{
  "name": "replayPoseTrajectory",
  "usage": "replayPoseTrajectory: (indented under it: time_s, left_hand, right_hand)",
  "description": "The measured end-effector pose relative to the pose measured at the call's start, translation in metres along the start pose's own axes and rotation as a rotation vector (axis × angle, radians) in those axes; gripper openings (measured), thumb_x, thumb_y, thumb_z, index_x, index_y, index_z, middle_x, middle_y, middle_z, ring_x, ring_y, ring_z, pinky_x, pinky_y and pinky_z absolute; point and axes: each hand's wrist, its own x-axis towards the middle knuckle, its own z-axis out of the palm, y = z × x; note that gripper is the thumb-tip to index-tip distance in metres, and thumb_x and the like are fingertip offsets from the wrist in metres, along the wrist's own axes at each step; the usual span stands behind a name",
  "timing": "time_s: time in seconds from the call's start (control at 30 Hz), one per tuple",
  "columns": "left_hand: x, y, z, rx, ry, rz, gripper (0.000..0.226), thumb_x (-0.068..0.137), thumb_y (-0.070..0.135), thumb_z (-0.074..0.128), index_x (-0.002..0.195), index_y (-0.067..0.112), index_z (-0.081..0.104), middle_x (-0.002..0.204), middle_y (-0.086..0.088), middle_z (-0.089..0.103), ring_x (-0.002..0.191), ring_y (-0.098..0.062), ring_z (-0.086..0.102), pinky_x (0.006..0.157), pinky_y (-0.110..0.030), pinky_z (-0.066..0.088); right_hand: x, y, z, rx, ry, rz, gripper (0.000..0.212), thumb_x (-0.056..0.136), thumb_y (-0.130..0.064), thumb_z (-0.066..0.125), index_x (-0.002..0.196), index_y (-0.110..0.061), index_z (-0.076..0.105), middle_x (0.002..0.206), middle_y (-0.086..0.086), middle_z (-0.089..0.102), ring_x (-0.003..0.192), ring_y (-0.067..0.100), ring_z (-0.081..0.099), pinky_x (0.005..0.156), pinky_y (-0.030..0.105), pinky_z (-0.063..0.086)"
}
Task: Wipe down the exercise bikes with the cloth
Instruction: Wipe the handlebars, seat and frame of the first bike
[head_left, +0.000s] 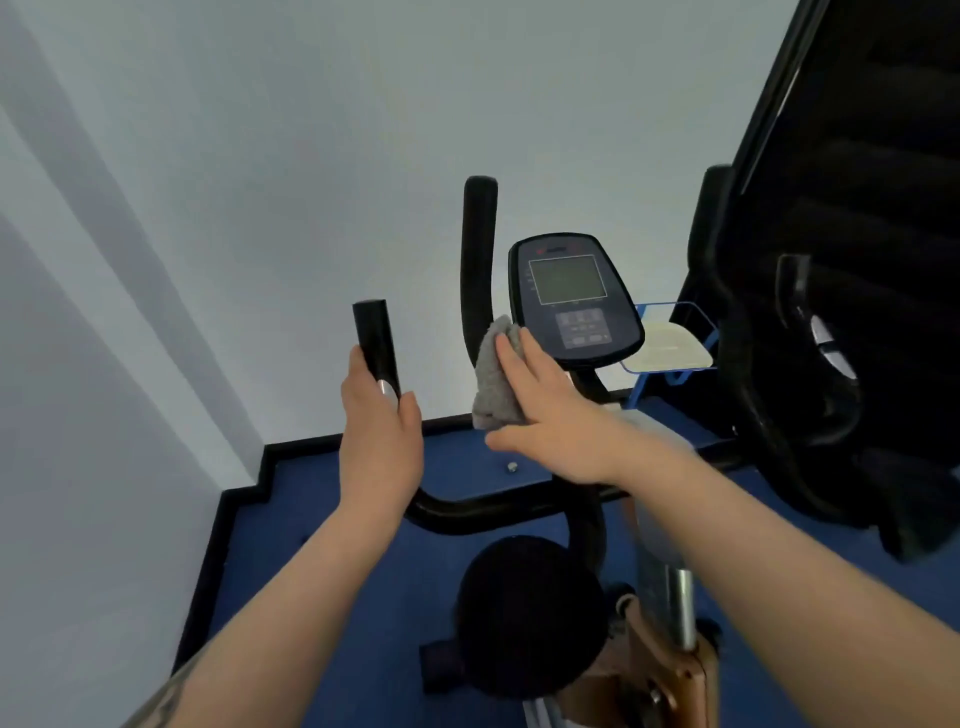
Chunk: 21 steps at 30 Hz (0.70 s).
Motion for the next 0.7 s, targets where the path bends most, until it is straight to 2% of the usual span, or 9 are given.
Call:
replayPoseTrajectory:
  time_s: [0.07,0.1,0.13,0.17,0.27,0.43,0.57,0.63,0.7]
  left_hand:
    - [0.0,0.002,0.001,0.01,0.017,-0.001,0.062,0.104,0.022,0.04,0.157,0.023,0.008,0.155,0.001,0.027,0.081,0.003,0.045,0.064,-0.015,0.035]
    - [0.0,0.003,0.001,0.011,0.021,0.002,0.062,0.104,0.022,0.041,0.157,0.023,0.009,0.155,0.001,0.028,0.08,0.004,0.045,0.063,-0.012,0.034]
    - [-0.001,0.002,0.001,0.009,0.021,0.004,0.062,0.104,0.022,0.041,0.157,0.023,0.01,0.155,0.002,0.029,0.08,0.006,0.043,0.062,-0.011,0.033]
    - [-0.001,0.002,0.001,0.006,0.019,0.005,0.062,0.104,0.022,0.041,0.157,0.023,0.009,0.155,0.002,0.028,0.08,0.009,0.042,0.062,-0.01,0.031]
    - [-0.001,0.001,0.0,-0.003,0.005,-0.001,0.063,0.104,0.023,0.041,0.157,0.024,0.008,0.155,0.002,0.028,0.081,0.018,0.044,0.063,-0.01,0.031]
    - [0.0,0.0,0.0,-0.019,0.013,0.011,0.062,0.104,0.022,0.041,0.157,0.026,0.009,0.154,0.003,0.031,0.087,0.005,0.048,0.066,-0.013,0.037]
    - [0.0,0.001,0.0,-0.005,0.027,0.004,0.062,0.103,0.024,0.041,0.156,0.028,0.009,0.154,0.005,0.029,0.089,-0.003,0.052,0.069,-0.022,0.041]
    - [0.0,0.001,-0.001,-0.009,0.019,0.005,0.062,0.104,0.024,0.041,0.156,0.027,0.009,0.155,0.004,0.029,0.09,0.006,0.05,0.069,-0.021,0.04]
    - [0.0,0.0,-0.001,-0.013,0.001,0.026,0.062,0.104,0.023,0.041,0.157,0.024,0.009,0.154,0.003,0.029,0.088,0.027,0.044,0.065,-0.012,0.035]
  right_hand:
    - [0.002,-0.007,-0.021,0.411,-0.127,0.067,0.059,0.09,-0.038,0.057,0.143,-0.022,0.037,0.154,0.007,0.037,0.134,0.02,0.044,0.105,0.032,0.039]
    - [0.009,-0.01,-0.026,0.557,-0.073,0.106,0.04,0.092,-0.044,0.053,0.124,-0.02,0.048,0.128,0.015,0.061,0.103,0.018,0.066,0.083,0.028,0.052]
    - [0.018,-0.015,-0.028,0.565,0.048,0.139,0.039,0.095,-0.051,0.049,0.118,-0.019,0.048,0.101,0.011,0.071,0.076,0.01,0.07,0.065,0.022,0.054]
    - [0.03,-0.02,-0.023,0.436,0.172,0.184,0.046,0.096,-0.056,0.044,0.122,-0.018,0.045,0.091,0.006,0.07,0.069,0.007,0.068,0.059,0.022,0.051]
    - [0.053,-0.023,0.006,-0.029,0.398,0.251,0.064,0.099,-0.056,0.037,0.144,-0.011,0.028,0.117,0.01,0.063,0.104,0.03,0.062,0.074,0.035,0.041]
    - [0.036,0.005,0.032,-0.589,0.531,0.149,0.065,0.1,-0.054,0.034,0.148,-0.012,0.022,0.118,0.008,0.053,0.099,0.025,0.058,0.063,0.031,0.035]
    - [0.055,-0.005,0.014,-0.279,0.367,0.223,0.058,0.097,-0.06,0.034,0.128,-0.011,0.041,0.115,0.009,0.059,0.098,0.031,0.06,0.066,0.034,0.036]
    - [0.054,-0.01,0.018,-0.306,0.422,0.224,0.056,0.099,-0.058,0.034,0.128,-0.011,0.041,0.115,0.009,0.059,0.099,0.031,0.06,0.066,0.033,0.035]
    - [0.035,-0.005,0.027,-0.48,0.49,0.153,0.052,0.101,-0.051,0.035,0.136,-0.012,0.037,0.117,0.008,0.055,0.099,0.026,0.058,0.067,0.029,0.033]
